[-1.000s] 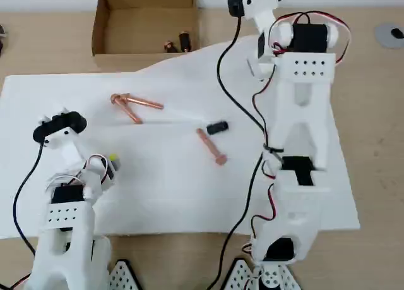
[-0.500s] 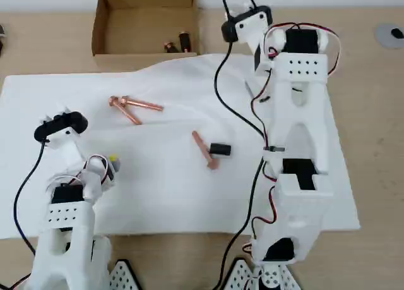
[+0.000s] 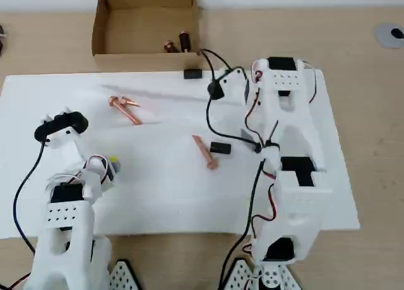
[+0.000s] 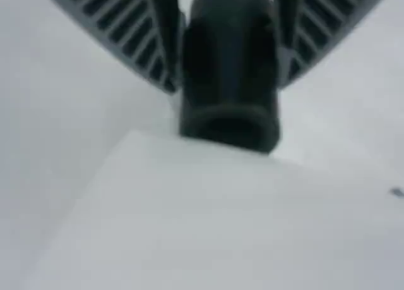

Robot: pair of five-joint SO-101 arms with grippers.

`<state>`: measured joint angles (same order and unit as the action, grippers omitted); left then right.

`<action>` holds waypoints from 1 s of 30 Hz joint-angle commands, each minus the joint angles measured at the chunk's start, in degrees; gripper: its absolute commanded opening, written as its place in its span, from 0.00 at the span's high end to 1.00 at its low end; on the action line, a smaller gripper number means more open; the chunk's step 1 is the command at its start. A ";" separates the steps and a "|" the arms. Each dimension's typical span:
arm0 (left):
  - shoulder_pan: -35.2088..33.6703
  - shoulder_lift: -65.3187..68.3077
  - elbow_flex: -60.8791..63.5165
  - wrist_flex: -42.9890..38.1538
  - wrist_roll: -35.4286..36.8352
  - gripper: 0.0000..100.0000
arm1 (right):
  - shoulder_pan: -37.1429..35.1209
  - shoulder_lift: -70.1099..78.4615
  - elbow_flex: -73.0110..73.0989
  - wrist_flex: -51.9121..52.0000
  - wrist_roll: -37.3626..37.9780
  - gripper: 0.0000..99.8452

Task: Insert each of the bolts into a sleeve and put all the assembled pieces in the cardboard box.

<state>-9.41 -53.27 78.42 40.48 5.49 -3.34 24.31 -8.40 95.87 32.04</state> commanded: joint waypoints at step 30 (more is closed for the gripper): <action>0.09 0.04 -3.25 1.58 -2.55 0.80 | -0.48 4.97 -1.80 -2.99 0.26 0.79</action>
<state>-9.41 -53.27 78.42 41.89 3.47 -3.43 29.23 -8.13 92.53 32.13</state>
